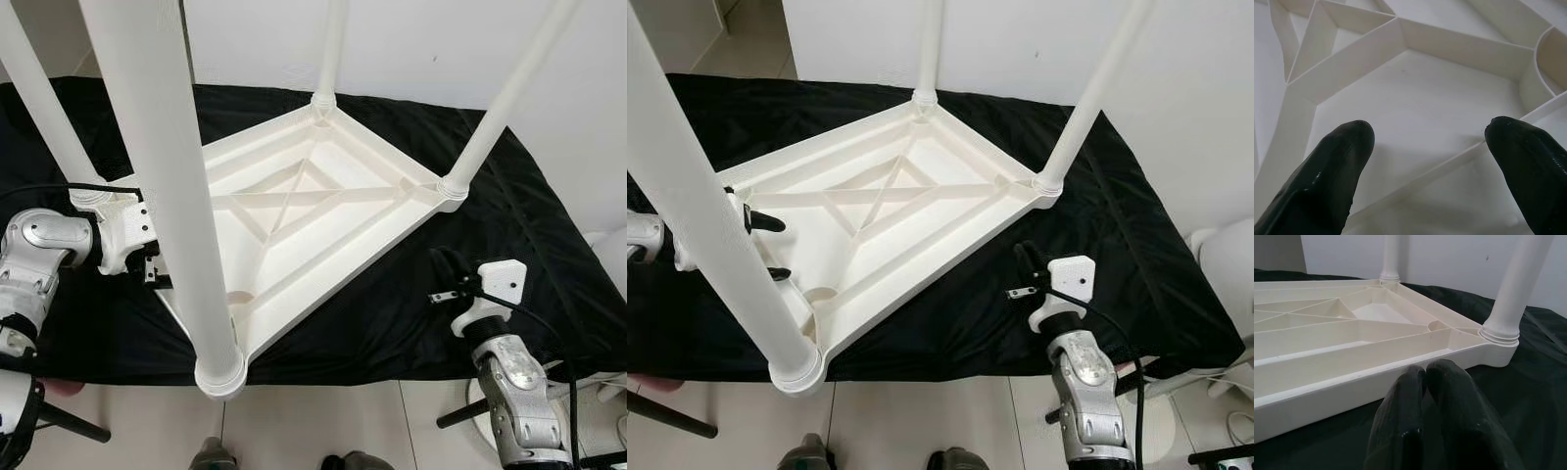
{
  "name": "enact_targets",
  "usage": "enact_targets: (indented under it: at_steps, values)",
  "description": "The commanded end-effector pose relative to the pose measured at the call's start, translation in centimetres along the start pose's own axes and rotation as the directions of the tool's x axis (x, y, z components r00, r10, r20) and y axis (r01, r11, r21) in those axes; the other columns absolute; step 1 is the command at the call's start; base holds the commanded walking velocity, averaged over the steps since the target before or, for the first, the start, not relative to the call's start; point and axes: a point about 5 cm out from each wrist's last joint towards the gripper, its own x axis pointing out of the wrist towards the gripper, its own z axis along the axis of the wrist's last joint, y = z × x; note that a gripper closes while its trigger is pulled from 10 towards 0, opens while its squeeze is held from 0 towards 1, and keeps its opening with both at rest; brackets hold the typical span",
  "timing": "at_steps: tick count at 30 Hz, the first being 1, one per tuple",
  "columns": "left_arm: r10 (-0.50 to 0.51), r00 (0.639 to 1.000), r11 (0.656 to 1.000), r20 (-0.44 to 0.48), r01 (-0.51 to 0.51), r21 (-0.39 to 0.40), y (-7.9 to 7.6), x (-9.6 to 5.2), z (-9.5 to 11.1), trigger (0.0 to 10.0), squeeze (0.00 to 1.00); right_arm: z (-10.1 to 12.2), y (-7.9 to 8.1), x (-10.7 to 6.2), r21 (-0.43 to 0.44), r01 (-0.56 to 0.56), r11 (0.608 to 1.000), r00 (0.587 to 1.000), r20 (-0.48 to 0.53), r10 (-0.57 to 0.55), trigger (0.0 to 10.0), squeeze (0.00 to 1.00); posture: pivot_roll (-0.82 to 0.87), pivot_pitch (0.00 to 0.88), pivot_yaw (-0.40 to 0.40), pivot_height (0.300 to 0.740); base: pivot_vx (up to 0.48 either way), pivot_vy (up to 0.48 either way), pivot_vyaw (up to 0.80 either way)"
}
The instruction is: Building children table
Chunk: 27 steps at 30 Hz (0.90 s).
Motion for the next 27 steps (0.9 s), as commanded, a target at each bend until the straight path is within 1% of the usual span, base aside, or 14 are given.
enact_targets:
  at_steps: [1, 3, 5, 6, 8, 13, 16, 21, 23, 27]
  values:
    - [-0.064, 0.997, 0.998, -0.036, 0.064, -0.012, -0.7, 0.3, -0.7, 10.0, 0.0, 0.2, -0.5, 0.0, -0.022, 0.007, 1.0, 1.0, -0.003, -0.007, 10.0, 0.0, 0.1, 0.056, -0.05, 0.74, 0.0, 0.0, 0.0]
    - [-0.065, 0.997, 0.998, -0.035, 0.064, -0.012, -0.6, 0.2, -0.7, 10.0, 0.0, 0.2, -0.5, 0.0, -0.024, 0.007, 1.0, 1.0, -0.003, -0.007, 10.0, 0.0, 0.1, 0.056, -0.05, 0.74, 0.0, 0.0, 0.0]
    - [-0.058, 0.997, 0.998, -0.042, 0.058, -0.014, -0.4, -0.5, -0.8, 10.0, 0.0, 0.1, -0.4, -0.2, -0.022, 0.007, 1.0, 1.0, -0.006, -0.007, 10.0, 0.0, 0.1, 0.06, -0.046, 0.74, 0.0, 0.0, 0.0]
    - [-0.058, 0.997, 0.998, -0.042, 0.058, -0.014, -0.4, -0.5, -0.8, 10.0, 0.0, 0.1, -0.4, -0.2, -0.022, 0.007, 1.0, 1.0, -0.006, -0.007, 10.0, 0.0, 0.1, 0.06, -0.046, 0.74, 0.0, 0.0, 0.0]
    - [-0.057, 0.997, 0.998, -0.041, 0.057, -0.02, -0.3, -1.0, -0.9, 10.0, 0.0, 0.0, -0.3, -0.3, -0.017, 0.007, 1.0, 1.0, -0.009, -0.007, 10.0, 0.0, 0.1, 0.062, -0.046, 0.74, 0.0, 0.0, 0.0]
    - [-0.065, 0.997, 0.998, -0.045, 0.065, -0.013, -0.4, -1.3, -1.1, 10.0, 0.0, 0.0, -0.3, -0.3, -0.014, 0.001, 1.0, 1.0, -0.011, -0.001, 10.0, 0.0, 0.1, 0.062, -0.05, 0.74, 0.0, 0.0, 0.0]
    - [-0.046, 0.998, 0.999, -0.042, 0.044, -0.03, -0.4, -2.0, -1.4, 10.0, 0.0, 0.0, -0.5, -0.2, -0.025, -0.002, 1.0, 1.0, -0.012, 0.002, 10.0, 0.0, 0.1, 0.061, -0.051, 0.74, 0.0, 0.0, 0.0]
    - [-0.038, 0.999, 0.999, -0.033, 0.037, -0.039, -0.6, -2.2, -1.7, 10.0, 0.0, 0.0, -0.6, -0.2, -0.023, -0.001, 1.0, 1.0, -0.013, 0.001, 10.0, 0.0, 0.11, 0.06, -0.058, 0.74, 0.0, 0.0, 0.0]
    - [-0.051, 0.998, 0.998, -0.024, 0.05, -0.038, -1.0, -2.1, -1.8, 10.0, 0.0, -0.1, -0.6, -0.1, -0.024, -0.006, 1.0, 1.0, -0.015, 0.006, 10.0, 0.0, 0.11, 0.059, -0.061, 0.74, 0.0, 0.0, 0.0]
    - [-0.053, 0.998, 0.998, -0.019, 0.053, -0.035, -1.0, -2.1, -1.8, 10.0, 0.0, -0.1, -0.6, -0.1, -0.025, -0.011, 1.0, 1.0, -0.015, 0.01, 10.0, 0.0, 0.12, 0.059, -0.067, 0.74, 0.0, 0.0, 0.0]
